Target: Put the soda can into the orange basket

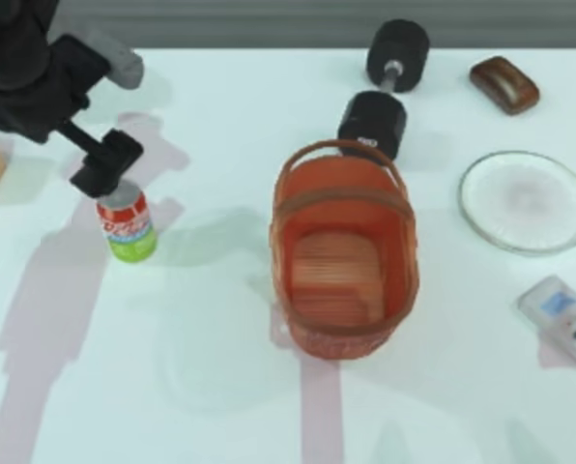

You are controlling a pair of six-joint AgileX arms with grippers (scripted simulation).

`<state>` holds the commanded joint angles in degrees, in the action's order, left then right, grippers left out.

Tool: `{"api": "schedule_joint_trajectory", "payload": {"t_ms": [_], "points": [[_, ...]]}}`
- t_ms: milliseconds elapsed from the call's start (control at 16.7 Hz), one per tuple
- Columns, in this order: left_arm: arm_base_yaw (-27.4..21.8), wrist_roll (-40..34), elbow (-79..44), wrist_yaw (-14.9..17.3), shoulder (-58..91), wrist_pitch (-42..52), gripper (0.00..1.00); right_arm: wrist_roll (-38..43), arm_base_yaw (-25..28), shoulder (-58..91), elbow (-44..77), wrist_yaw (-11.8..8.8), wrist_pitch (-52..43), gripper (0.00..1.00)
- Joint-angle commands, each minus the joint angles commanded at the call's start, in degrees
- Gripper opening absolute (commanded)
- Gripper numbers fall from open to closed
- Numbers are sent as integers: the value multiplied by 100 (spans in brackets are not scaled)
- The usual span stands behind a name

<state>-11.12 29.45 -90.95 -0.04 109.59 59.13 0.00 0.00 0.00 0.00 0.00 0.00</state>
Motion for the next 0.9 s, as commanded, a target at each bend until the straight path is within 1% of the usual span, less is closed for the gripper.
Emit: {"api": "schedule_joint_trajectory", "payload": {"t_ms": [180,360,780,900], "points": [[-118,286,-870,10,1089,564,100,0,0,0,0,0,0,100],[-188,444,-1318,22,1639,868,100,0,0,0,0,0,0,100],[-170,460,-1332,22,1696,868,100,0,0,0,0,0,0,100],[-188,474,-1175,25,1749,660,100,0,0,0,0,0,0,100]]}}
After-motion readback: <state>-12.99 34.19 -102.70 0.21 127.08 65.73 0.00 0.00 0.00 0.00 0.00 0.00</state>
